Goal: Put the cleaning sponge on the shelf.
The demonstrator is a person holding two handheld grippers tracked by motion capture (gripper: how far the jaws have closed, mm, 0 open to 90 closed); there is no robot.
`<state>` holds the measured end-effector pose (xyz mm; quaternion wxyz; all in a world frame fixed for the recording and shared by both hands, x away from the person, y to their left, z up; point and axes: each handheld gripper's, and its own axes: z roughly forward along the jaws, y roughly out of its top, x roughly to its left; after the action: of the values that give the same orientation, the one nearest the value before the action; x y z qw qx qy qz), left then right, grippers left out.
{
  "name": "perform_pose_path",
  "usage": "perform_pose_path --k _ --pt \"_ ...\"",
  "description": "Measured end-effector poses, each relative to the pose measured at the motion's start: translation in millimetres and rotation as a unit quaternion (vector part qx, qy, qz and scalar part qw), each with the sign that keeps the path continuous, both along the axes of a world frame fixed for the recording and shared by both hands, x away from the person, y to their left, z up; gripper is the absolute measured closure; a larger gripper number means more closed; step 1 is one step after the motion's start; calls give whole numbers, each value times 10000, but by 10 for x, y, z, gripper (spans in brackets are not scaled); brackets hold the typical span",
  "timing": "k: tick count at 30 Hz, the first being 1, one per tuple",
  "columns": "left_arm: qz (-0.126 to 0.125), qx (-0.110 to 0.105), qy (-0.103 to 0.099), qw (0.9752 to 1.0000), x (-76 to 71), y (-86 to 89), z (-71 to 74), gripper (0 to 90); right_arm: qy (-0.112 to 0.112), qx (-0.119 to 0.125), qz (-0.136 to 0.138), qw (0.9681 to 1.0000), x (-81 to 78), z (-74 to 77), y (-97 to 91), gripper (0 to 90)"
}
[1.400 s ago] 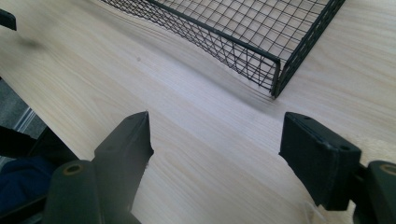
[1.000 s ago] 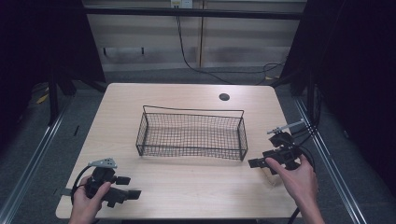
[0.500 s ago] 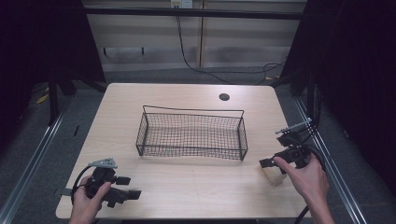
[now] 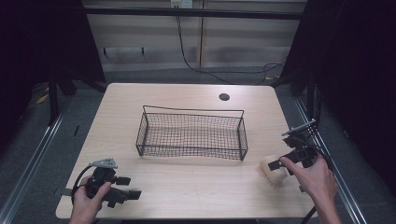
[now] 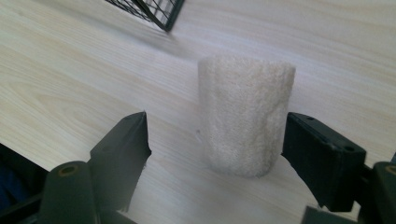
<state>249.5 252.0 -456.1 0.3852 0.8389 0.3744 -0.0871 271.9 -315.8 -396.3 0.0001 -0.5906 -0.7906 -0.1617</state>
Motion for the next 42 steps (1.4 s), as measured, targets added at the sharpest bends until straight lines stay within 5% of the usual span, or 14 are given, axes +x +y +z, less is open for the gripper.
perform_pose_path --k 9,17,42 --pt "16 6 -7 10000 -1 -4 -5 184 316 -55 35 9995 75 -104 -24 168" --pt "12 -6 -6 10000 4 3 -4 184 693 -252 44 9973 151 -215 -18 215" --pt "23 -15 11 10000 5 3 -7 183 990 -590 74 9933 279 -445 51 222"
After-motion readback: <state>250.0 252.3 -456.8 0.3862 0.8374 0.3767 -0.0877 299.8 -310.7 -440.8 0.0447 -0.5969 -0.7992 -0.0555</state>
